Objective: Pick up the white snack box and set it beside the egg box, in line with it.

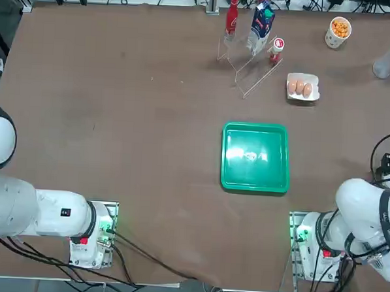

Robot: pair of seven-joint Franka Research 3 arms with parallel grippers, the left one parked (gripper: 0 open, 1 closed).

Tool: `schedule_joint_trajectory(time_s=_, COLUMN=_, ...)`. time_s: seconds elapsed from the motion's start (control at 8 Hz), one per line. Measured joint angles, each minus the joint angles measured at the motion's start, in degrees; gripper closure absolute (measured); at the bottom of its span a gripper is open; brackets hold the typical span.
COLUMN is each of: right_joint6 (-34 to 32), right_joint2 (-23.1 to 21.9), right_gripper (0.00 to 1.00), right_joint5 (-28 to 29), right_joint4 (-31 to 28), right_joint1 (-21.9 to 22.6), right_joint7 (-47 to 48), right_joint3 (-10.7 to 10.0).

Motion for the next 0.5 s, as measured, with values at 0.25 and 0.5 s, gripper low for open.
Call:
schedule_joint_trajectory(time_s=0.25, right_joint6=-0.3, right_joint2=-0.4, right_gripper=0.98, right_joint5=0.0, right_joint4=0.8, right_joint1=-0.1, right_joint7=0.0, right_joint3=0.0)
schedule_joint_trajectory(time_s=0.5, right_joint6=-7.7, right_joint2=-3.2, right_gripper=0.98, right_joint5=0.0, right_joint4=3.6, right_joint1=0.1, right_joint7=-0.5, right_joint3=0.6)
